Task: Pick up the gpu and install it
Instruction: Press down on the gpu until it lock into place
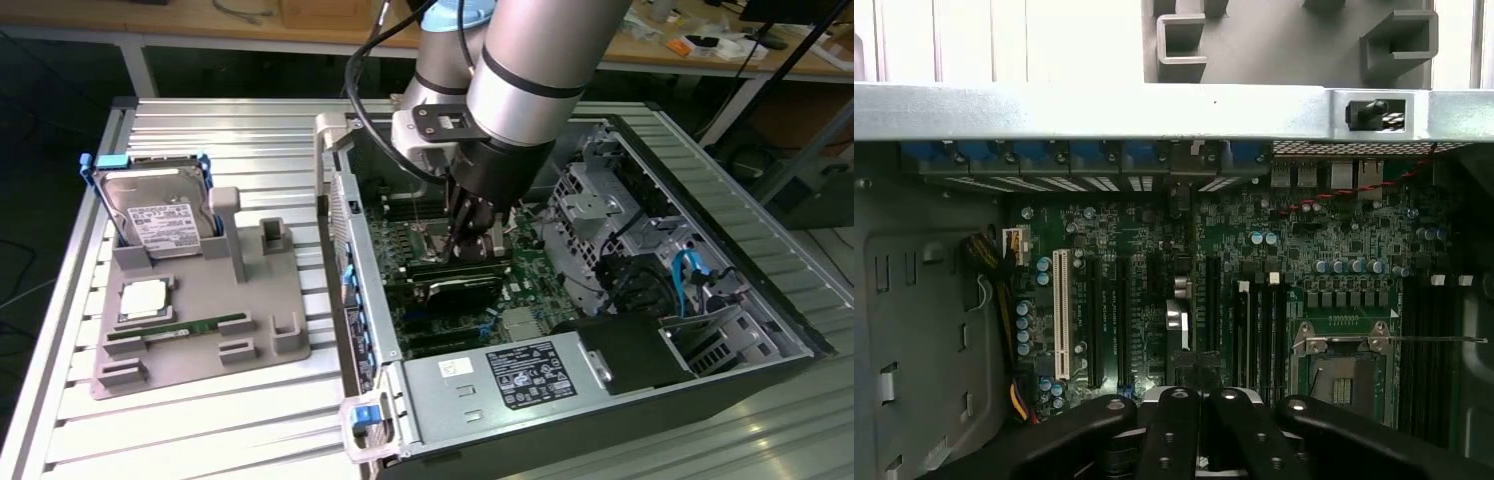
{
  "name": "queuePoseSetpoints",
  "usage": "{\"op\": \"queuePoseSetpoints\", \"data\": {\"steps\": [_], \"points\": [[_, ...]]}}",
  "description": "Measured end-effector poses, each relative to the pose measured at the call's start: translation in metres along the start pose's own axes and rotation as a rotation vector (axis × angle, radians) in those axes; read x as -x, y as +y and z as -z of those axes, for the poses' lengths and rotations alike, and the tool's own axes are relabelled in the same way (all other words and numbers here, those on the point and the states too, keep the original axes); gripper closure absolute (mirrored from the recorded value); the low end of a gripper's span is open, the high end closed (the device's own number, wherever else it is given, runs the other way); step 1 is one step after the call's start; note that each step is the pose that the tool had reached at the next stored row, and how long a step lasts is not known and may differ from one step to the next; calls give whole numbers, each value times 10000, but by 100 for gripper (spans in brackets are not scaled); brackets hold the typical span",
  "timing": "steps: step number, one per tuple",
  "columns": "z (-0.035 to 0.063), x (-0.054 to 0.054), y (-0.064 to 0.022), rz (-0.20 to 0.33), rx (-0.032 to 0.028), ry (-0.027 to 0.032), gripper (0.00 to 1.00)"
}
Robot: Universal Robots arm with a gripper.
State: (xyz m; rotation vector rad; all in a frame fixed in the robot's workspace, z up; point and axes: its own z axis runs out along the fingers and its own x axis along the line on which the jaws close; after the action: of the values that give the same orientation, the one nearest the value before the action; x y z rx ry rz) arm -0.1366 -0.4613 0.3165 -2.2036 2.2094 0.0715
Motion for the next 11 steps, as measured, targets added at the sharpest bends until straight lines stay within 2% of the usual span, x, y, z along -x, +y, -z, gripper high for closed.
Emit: {"op": "queuePoseSetpoints", "data": {"steps": [7,11], "points": [[0,0,0,1,0,0,89],[1,0,-38,0,14,0,89]]}}
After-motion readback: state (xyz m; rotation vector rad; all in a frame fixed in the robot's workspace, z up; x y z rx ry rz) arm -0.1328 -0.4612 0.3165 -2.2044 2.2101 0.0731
